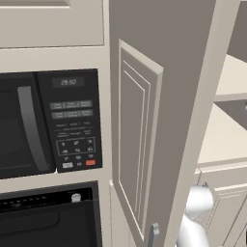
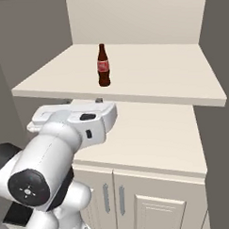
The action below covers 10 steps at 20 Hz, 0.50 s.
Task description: Pick the bottled drink from the counter and place it in the open cabinet.
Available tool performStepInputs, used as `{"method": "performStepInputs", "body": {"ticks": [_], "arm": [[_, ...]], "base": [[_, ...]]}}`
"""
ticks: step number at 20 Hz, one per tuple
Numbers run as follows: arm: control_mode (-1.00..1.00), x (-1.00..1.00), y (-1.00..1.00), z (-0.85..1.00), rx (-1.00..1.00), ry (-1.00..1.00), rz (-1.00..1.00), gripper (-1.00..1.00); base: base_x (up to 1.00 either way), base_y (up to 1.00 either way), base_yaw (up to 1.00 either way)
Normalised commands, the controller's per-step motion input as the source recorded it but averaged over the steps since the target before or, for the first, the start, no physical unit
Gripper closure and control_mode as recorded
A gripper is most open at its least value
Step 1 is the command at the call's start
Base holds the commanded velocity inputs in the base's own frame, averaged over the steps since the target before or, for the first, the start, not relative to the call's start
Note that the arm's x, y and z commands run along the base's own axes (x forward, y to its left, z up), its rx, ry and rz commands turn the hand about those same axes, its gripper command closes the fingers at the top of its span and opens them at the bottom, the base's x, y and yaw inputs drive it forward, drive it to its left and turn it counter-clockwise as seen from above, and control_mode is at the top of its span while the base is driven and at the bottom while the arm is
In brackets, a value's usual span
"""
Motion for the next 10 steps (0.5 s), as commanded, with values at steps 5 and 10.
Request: {"method": "performStepInputs", "body": {"ticks": [5,10], "arm": [[-1.0,-0.86,0.0,-0.05,-0.06,0.02,0.04,-1.0],[-1.0,-0.95,0.0,-0.19,-0.05,0.0,0.04,-1.0]], "base": [[0.0,0.0,0.0],[0.0,0.0,0.0]]}}
